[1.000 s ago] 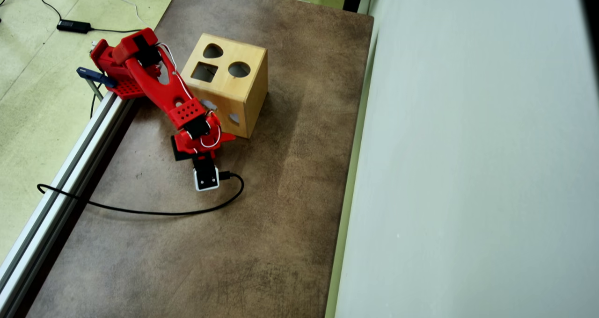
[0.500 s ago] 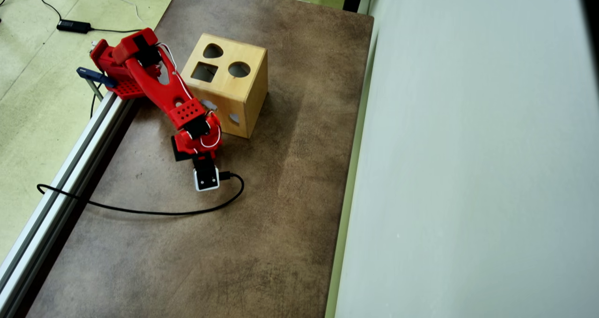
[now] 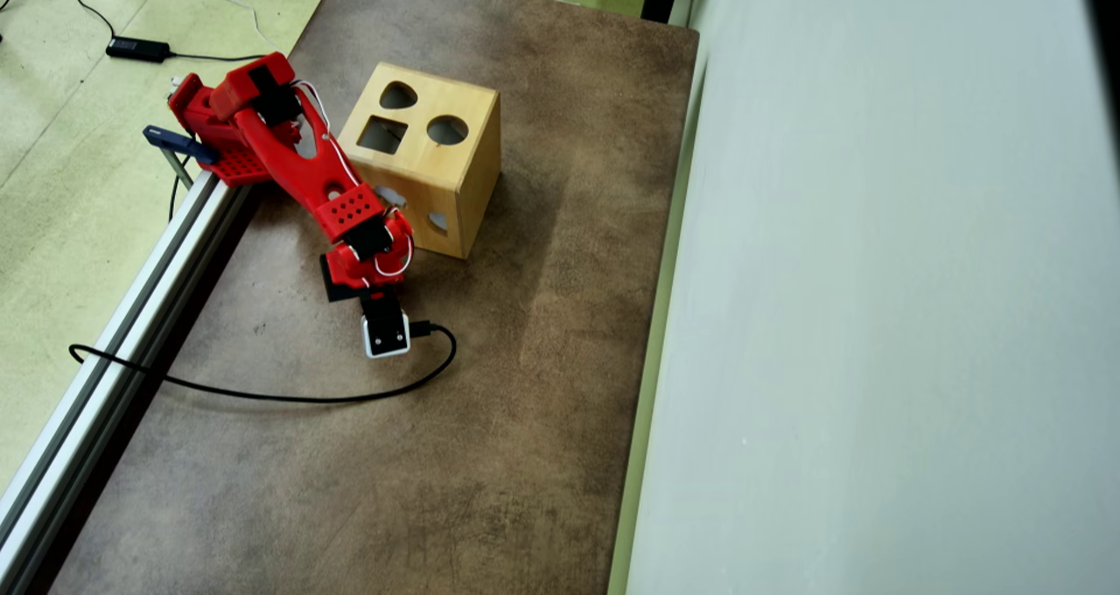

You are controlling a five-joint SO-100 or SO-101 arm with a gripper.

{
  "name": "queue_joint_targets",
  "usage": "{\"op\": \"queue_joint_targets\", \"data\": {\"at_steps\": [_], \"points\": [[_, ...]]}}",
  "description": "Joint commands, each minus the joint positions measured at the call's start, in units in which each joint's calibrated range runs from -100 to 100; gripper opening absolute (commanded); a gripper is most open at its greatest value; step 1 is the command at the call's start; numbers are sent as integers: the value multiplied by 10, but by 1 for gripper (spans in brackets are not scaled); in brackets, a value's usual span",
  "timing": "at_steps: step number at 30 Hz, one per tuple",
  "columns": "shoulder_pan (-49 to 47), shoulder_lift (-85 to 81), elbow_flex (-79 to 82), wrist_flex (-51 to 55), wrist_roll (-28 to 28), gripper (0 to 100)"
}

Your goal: Pick and place the red cube on the square hole

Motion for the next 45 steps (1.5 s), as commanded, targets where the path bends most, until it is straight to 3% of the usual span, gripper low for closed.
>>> {"op": "queue_joint_targets", "data": {"at_steps": [1, 17, 32, 45], "points": [[2, -10, -13, -2, -3, 5], [6, -87, -13, 6, -3, 2], [94, -242, -14, 7, -4, 2], [102, -462, -15, 6, -82, 2]]}}
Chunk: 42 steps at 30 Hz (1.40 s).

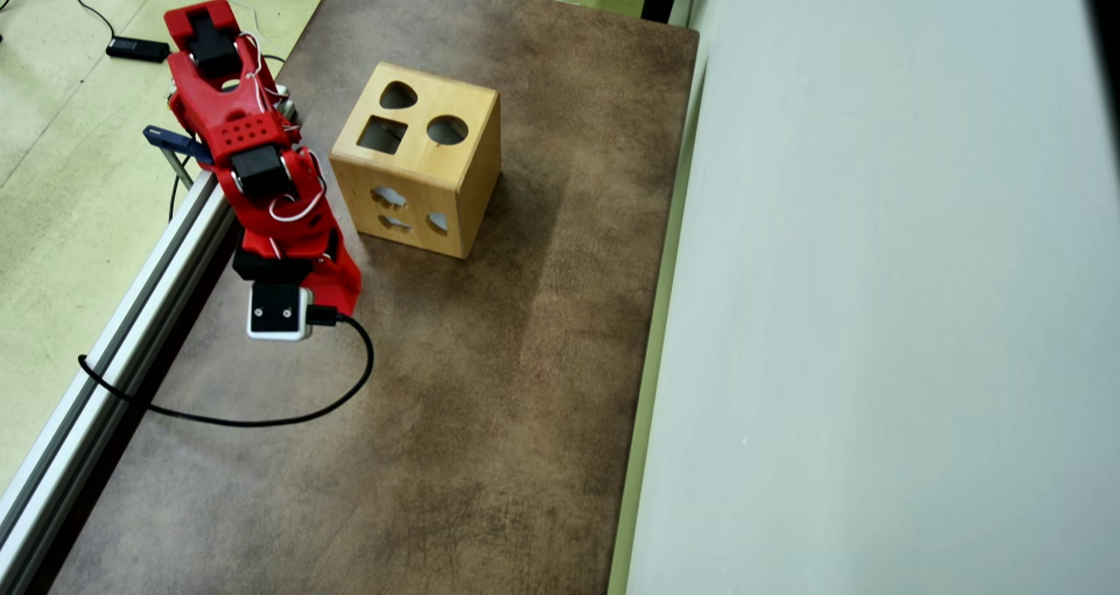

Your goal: Pick and place the red cube on the square hole

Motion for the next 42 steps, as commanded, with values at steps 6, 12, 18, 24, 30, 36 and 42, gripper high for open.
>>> {"op": "queue_joint_targets", "data": {"at_steps": [6, 12, 18, 24, 30, 36, 42], "points": [[0, -172, -39, 4, -62, 2], [-6, -207, -107, 5, -97, 2], [-16, -235, -143, 6, -131, 2], [-71, -279, -139, 7, -157, 2], [-150, -325, -136, 81, -178, 2], [-226, -340, -136, 185, -189, 2], [-271, -330, -131, 181, -190, 2]]}}
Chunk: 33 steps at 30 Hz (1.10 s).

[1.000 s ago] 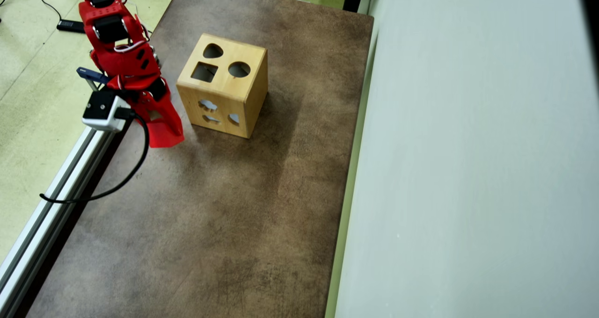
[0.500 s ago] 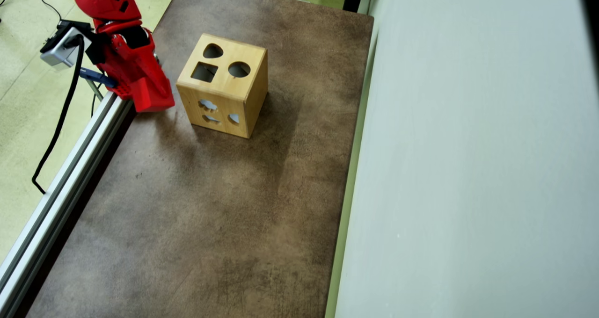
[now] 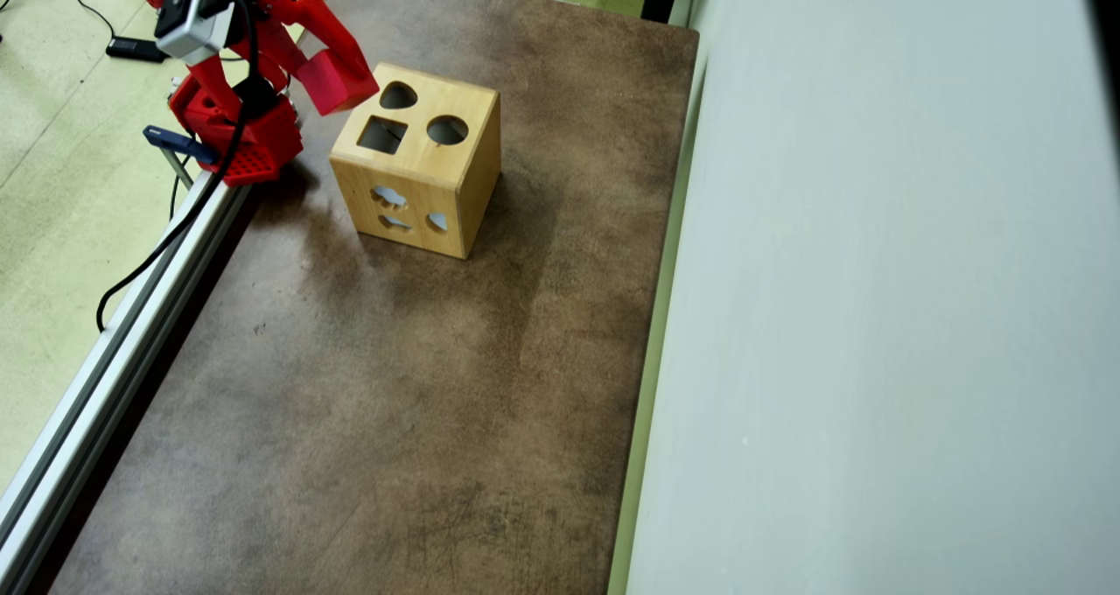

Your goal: Pick and place the red cube on the square hole

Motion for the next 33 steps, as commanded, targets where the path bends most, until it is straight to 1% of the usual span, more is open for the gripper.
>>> {"op": "queue_joint_targets", "data": {"at_steps": [1, 6, 9, 17, 20, 24, 30, 33], "points": [[-37, -7, -15, 7, -1, 2], [-84, -15, 89, 7, -1, 2], [-88, -18, 156, 7, -2, 2], [-89, -35, 248, 7, -4, 2], [-89, -36, 285, 7, -25, 2], [-90, -43, 292, 7, -47, 2], [-140, -43, 319, 7, -80, 2], [-145, -44, 339, 7, -96, 2]]}}
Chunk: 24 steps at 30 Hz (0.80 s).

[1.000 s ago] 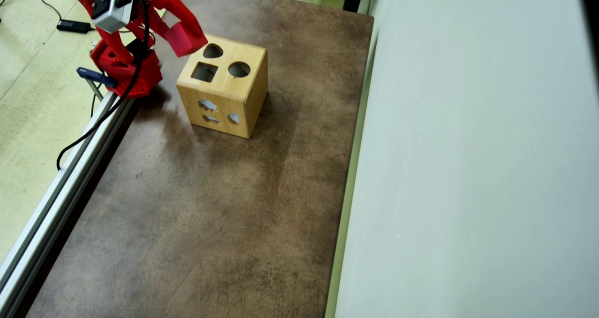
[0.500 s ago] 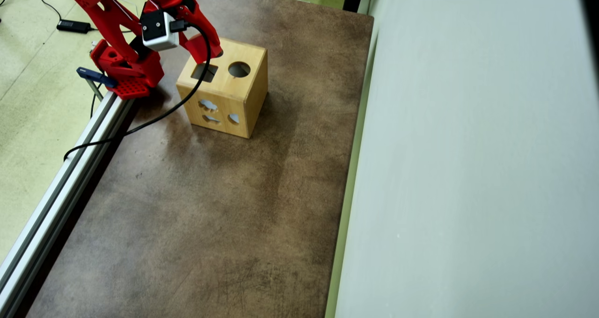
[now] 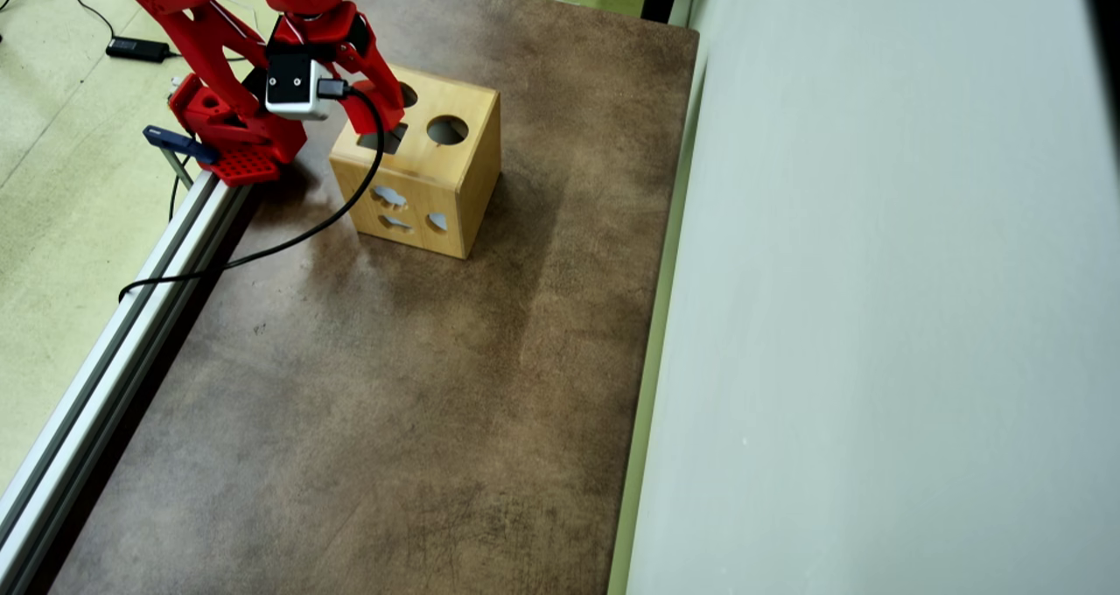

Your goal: Pick and place the red cube on the square hole

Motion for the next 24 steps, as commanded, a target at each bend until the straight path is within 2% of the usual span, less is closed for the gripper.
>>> {"op": "queue_joint_targets", "data": {"at_steps": [1, 24], "points": [[-7, -23, 10, 6, -17, 2], [0, -13, 32, 5, -17, 2]]}}
